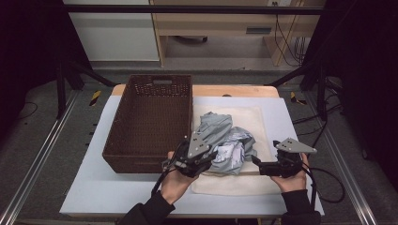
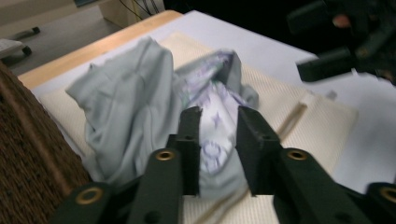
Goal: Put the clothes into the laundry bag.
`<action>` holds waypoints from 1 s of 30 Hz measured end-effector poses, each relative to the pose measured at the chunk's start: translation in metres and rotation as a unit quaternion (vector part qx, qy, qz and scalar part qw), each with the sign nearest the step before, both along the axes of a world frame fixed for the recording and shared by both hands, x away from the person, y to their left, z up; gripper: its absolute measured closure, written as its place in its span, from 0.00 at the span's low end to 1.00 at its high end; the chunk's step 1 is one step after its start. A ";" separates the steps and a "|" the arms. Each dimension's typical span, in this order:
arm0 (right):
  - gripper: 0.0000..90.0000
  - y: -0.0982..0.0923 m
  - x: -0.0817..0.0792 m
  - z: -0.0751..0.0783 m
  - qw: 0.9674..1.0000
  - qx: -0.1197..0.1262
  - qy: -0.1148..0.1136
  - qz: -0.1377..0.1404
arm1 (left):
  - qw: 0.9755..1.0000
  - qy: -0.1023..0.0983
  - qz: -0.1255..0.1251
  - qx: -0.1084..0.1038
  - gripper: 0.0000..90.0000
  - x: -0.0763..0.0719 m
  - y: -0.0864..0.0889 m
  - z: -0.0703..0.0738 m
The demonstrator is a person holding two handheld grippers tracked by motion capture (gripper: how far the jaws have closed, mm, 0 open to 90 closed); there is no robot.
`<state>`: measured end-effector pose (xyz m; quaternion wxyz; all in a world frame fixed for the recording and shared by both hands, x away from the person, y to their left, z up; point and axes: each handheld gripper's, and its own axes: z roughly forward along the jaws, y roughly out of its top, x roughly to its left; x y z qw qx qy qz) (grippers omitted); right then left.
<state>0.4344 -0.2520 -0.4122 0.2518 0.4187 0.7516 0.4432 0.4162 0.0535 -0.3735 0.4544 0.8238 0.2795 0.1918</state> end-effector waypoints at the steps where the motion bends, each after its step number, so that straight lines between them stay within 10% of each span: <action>1: 0.03 0.005 0.002 -0.001 1.000 0.000 0.003 0.003 | 1.000 -0.008 -0.019 -0.005 0.91 -0.006 0.005 -0.008; 15: 0.03 0.026 0.034 -0.018 0.999 0.013 0.038 0.006 | 0.998 0.057 -0.006 0.021 1.00 -0.026 0.032 -0.059; 30: 0.12 0.041 0.069 -0.056 0.993 0.013 0.118 0.018 | 0.996 0.079 -0.015 0.044 1.00 -0.009 0.012 -0.094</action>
